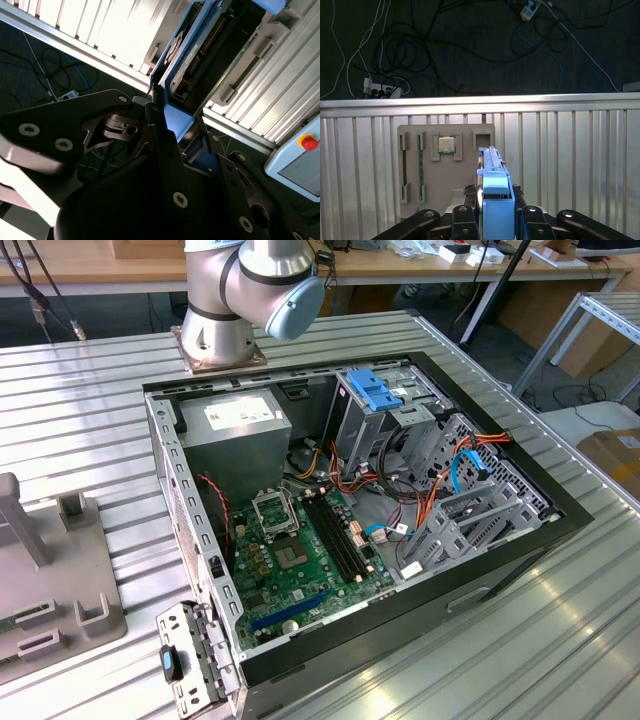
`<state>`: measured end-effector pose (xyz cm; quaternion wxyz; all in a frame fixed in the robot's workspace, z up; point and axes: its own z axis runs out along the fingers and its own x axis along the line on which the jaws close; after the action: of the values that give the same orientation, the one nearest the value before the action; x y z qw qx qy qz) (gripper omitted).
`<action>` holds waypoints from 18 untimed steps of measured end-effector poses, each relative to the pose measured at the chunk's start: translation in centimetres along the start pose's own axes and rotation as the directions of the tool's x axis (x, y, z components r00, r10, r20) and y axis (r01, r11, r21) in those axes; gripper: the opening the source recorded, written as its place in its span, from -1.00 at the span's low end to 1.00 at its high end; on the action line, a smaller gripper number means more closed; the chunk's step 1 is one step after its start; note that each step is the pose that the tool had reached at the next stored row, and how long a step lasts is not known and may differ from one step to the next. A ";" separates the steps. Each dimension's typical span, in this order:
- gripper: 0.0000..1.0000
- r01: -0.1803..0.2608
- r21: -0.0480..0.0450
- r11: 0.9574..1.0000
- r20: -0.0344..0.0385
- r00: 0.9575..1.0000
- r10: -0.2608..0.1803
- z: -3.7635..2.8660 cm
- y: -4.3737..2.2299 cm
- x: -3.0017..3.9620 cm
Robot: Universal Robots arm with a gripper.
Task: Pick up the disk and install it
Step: 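Pick up the disk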
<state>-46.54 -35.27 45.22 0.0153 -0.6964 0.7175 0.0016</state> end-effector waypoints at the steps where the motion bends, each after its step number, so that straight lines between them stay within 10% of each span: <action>1: -0.26 0.000 0.000 1.000 0.000 1.000 0.000 0.00 0.00 0.00; 18: -0.26 0.000 0.000 1.000 0.000 1.000 0.000 -1.56 -0.03 -0.04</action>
<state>-46.53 -35.27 46.78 0.0154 -0.6964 0.7175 0.0016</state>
